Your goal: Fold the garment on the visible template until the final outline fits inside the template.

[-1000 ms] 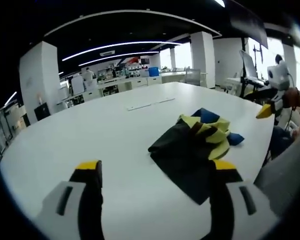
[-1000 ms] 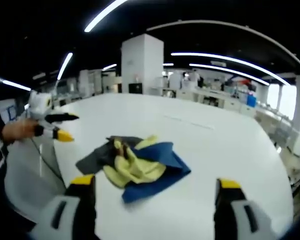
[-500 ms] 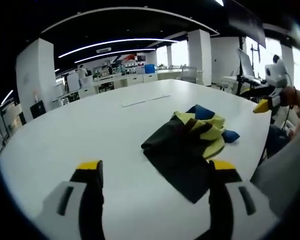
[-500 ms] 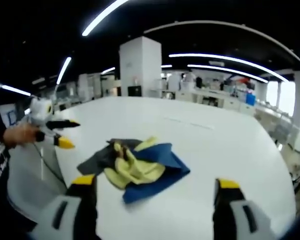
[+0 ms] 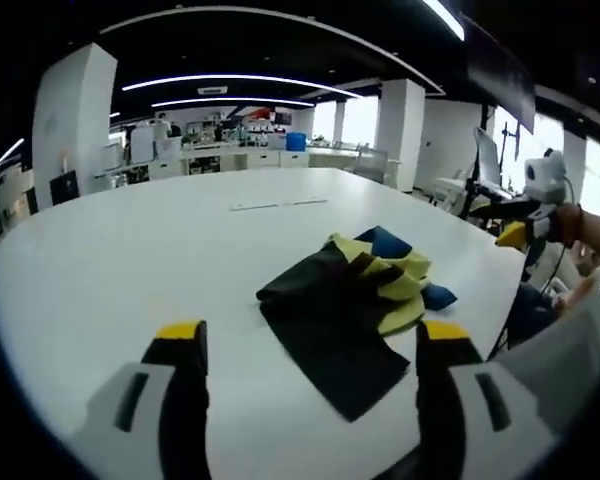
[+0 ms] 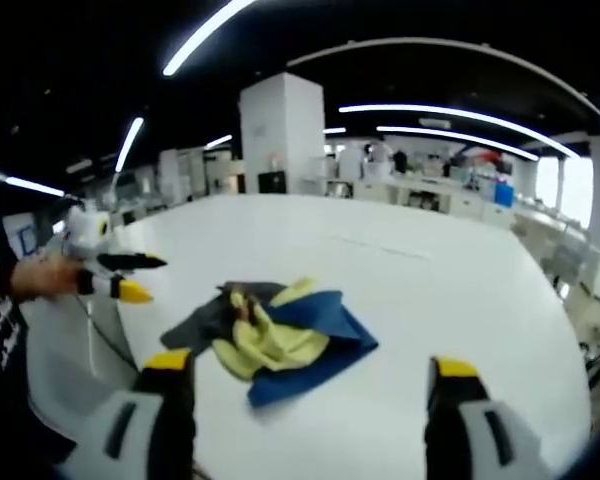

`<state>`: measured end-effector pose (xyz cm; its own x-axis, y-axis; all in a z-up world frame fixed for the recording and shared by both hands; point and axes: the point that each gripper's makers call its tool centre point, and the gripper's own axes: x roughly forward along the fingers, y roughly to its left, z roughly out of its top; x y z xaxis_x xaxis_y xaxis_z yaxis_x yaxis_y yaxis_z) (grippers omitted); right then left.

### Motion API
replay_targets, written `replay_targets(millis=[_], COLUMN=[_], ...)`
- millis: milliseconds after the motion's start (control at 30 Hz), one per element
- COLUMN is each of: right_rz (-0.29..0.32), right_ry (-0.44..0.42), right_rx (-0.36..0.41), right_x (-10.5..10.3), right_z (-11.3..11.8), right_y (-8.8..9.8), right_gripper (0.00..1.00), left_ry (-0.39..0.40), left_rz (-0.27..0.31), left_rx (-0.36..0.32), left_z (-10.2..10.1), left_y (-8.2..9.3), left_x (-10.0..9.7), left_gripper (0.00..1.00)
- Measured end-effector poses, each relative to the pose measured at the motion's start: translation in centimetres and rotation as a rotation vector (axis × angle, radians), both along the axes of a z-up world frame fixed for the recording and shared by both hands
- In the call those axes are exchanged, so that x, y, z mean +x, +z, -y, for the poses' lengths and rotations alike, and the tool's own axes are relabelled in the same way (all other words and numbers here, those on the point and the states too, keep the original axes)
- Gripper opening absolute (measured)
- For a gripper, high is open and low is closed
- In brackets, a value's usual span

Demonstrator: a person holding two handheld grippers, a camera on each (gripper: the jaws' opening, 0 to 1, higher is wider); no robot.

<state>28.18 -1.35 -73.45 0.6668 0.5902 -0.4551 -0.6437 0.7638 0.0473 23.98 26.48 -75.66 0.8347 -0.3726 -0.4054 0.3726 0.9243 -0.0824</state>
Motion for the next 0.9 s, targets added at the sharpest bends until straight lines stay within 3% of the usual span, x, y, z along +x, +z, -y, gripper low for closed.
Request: replay_targets(millis=[300,433,600,900], right_rz=[0.014,0.012,-0.003,-0.018], right_ry=[0.068,0.118,0.175,0.247], right_rx=[0.037,0.03,0.03,0.055], right_x=[1.2,1.9,2.7,3.8], right_z=[-1.9,-3.3,-5.0,-7.6], right_y=[0.5,0.3,-0.3,-1.2], right_gripper=[0.83,0.79,0.72,0.46], left_ry=[-0.046,-0.056,-0.095,-0.142], left_rz=[0.013,0.018,0.008,-0.023], left_rx=[0.026,0.02,0.029,0.028], left_z=[2.4,1.9,2.7,4.4], left_y=[1.3,1.2,0.5,-1.4], left_x=[1.3,2.3,3.0,3.5], left_gripper=[0.78,0.76,0.7,0.63])
